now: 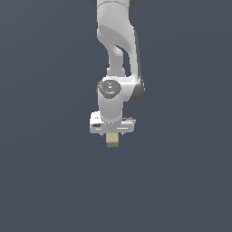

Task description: Pick up the object and move it to a goal position.

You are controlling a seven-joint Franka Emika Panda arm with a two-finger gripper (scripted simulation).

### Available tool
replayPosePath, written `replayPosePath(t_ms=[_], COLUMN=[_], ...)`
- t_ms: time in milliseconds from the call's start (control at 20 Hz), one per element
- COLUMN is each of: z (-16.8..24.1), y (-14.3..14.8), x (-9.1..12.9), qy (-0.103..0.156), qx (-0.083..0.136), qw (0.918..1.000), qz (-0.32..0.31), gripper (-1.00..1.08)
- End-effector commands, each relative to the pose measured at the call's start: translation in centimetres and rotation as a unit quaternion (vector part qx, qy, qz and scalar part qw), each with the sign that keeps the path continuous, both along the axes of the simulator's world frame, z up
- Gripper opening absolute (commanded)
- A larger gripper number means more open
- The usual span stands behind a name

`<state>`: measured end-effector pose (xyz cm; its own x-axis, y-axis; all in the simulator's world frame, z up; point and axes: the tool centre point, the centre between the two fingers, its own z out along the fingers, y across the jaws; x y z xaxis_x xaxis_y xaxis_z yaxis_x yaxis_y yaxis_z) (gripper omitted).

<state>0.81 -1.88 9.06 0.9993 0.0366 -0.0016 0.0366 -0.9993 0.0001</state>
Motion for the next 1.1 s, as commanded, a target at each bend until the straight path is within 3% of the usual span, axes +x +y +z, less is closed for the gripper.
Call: replayPosePath(t_ms=[0, 750, 800, 1050], z=[-0.1, -5.1, -5.1, -5.1], y=[0.0, 0.0, 0.0, 0.0], x=[0.0, 0.0, 0.0, 0.0], qy=[0.0, -0.001, -0.001, -0.001], qx=[0.0, 0.0, 0.0, 0.0], qw=[1.0, 1.0, 1.0, 1.0], qz=[0.0, 0.001, 0.001, 0.001], gripper=[1.0, 1.0, -1.0, -1.0])
